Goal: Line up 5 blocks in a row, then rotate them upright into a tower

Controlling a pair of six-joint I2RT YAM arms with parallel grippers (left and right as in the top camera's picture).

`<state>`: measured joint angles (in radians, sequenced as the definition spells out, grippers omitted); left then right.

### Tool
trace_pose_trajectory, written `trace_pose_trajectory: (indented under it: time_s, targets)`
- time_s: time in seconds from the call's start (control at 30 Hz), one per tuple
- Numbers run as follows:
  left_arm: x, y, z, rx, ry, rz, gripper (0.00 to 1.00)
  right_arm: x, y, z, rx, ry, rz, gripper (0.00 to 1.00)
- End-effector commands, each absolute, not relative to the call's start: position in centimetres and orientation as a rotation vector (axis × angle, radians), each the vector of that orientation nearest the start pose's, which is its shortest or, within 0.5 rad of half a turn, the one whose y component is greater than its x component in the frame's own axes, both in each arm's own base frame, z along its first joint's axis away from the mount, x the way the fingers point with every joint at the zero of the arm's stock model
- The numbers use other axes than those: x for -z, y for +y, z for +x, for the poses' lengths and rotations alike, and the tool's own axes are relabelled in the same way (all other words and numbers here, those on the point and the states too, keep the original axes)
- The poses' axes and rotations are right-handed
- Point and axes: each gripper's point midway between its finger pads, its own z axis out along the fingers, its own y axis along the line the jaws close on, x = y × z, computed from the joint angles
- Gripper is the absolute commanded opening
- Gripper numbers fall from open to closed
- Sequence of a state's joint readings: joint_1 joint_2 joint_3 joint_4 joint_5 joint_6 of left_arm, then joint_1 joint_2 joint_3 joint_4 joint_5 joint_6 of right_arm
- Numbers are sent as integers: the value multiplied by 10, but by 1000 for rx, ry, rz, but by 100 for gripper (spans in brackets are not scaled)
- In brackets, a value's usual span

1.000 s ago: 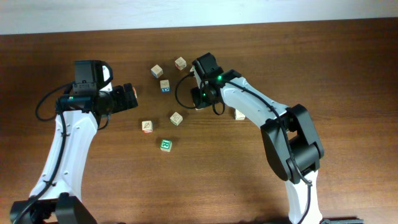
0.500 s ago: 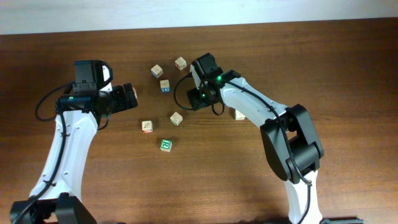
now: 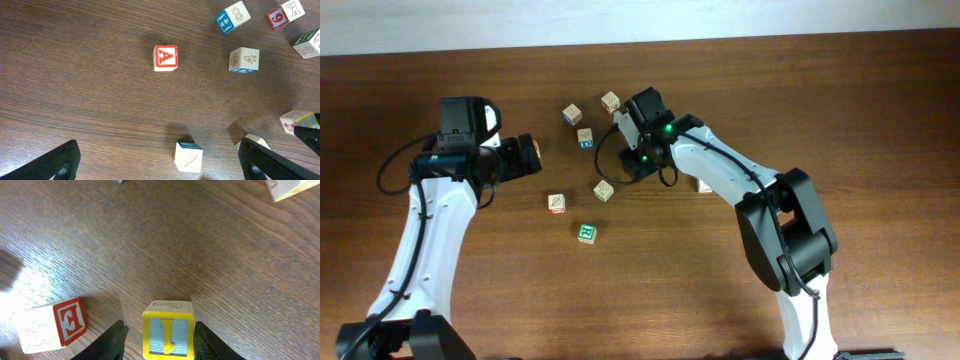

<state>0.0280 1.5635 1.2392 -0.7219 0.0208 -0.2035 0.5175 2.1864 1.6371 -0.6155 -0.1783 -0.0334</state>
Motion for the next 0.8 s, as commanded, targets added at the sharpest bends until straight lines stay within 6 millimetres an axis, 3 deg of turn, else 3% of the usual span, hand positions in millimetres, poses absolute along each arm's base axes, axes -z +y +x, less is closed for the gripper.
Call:
trace_pose_trajectory:
  time_s: [0.0,0.13,0.3,0.43,0.57,0.67,0.77]
  targets:
    - [-149,10,395,80,2587,-314,99,-15,281,420,-381,2670,-849,33]
    - [-149,10,395,80,2586,-314,99,-13,271,427,-315,2702,-743,26]
    - [-149,10,395,80,2586,-314,100,-19,247,431,-234,2817,-418,25]
    - [-149,10,394,79,2589,-315,99,-20,222,417,-181,2962,-140,25]
    - [-149,10,394,79,2589,-315,99,-16,194,394,-93,3090,25,25]
    - [-149,10,394,79,2589,-315,99,-15,173,386,8,3132,101,25]
    - [-149,10,394,79,2589,-315,99,-15,167,384,25,3143,113,25]
